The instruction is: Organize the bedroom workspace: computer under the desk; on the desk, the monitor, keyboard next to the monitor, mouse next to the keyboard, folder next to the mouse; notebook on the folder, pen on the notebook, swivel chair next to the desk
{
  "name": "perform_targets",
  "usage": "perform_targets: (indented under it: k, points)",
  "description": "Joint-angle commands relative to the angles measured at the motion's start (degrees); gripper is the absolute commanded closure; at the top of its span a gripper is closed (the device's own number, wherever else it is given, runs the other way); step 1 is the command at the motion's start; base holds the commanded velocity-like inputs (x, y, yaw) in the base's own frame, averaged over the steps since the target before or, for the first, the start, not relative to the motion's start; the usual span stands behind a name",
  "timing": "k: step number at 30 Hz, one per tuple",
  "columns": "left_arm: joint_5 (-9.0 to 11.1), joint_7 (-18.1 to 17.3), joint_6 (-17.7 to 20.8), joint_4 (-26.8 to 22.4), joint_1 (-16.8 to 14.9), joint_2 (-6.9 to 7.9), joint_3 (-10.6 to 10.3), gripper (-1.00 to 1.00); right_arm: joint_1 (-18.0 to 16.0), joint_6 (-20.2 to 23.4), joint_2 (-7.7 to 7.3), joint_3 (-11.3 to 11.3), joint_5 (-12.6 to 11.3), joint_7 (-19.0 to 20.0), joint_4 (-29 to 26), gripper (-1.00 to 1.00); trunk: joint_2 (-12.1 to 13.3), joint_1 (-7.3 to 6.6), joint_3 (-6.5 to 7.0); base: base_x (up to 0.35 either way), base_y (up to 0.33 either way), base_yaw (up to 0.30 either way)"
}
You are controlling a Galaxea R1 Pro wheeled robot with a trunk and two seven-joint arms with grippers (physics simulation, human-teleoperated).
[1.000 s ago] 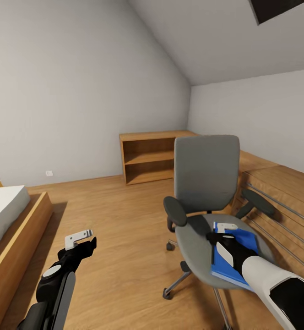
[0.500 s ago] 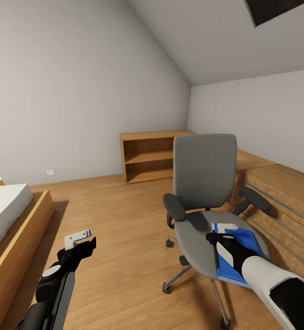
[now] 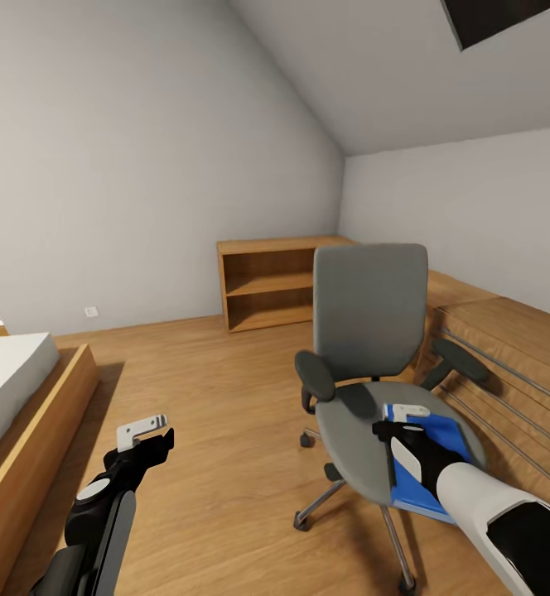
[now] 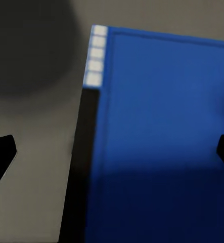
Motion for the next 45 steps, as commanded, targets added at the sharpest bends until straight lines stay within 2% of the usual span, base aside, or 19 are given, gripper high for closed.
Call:
perform_targets:
  k: [1,28,34,35,36,41,45]
  points:
    - [0.32,0.27,0.27,-0.07,-0.04,-0.04,0.04,-1.00,-0.01,0.41,-0.05,0.48,-0.34,-0.34,-0.19,-1.00,0.39,-0.23,0.13,0.000,0.000,0.000]
    - [0.27,0.32,0.29,0.06,-0.04,-0.06,-0.02,-1.00,-0.01,0.00,-0.15,0.24,-0.34,-0.11,-0.52,-1.00,11.22,-6.16,4.97,0.000,0.000,0.000]
    - [0.22,0.40,0.25,1.06,-0.04,-0.10,-0.08,-1.00,0.09,-1.51,-0.73,-0.13,-0.82,0.08,-3.55,-1.00,13.62,-7.48,6.05,0.000,0.000,0.000]
    - [0.21,0.41,0.25,1.17,-0.04,-0.11,-0.09,-1.00,0.19,-1.67,-0.87,-0.17,-0.86,0.07,-4.55,-1.00,14.03,-7.70,6.23,0.000,0.000,0.000]
    - [0.17,0.43,0.24,1.46,-0.04,-0.12,-0.10,-1.00,2.31,-2.05,-2.50,-0.20,-0.97,-0.12,-12.31,-1.00,14.43,-7.92,6.41,0.000,0.000,0.000]
    - [0.16,0.44,0.23,1.55,-0.04,-0.08,-0.11,-1.00,8.87,-1.46,-5.51,-0.26,-1.24,-0.47,-25.68,-1.00,16.43,-9.02,7.31,0.000,0.000,0.000]
    - [0.15,0.44,0.23,1.58,-0.04,-0.07,-0.11,-1.00,15.75,-0.09,-8.49,-0.45,-3.55,-2.33,-38.79,-1.00,16.83,-9.24,7.49,0.000,0.000,0.000]
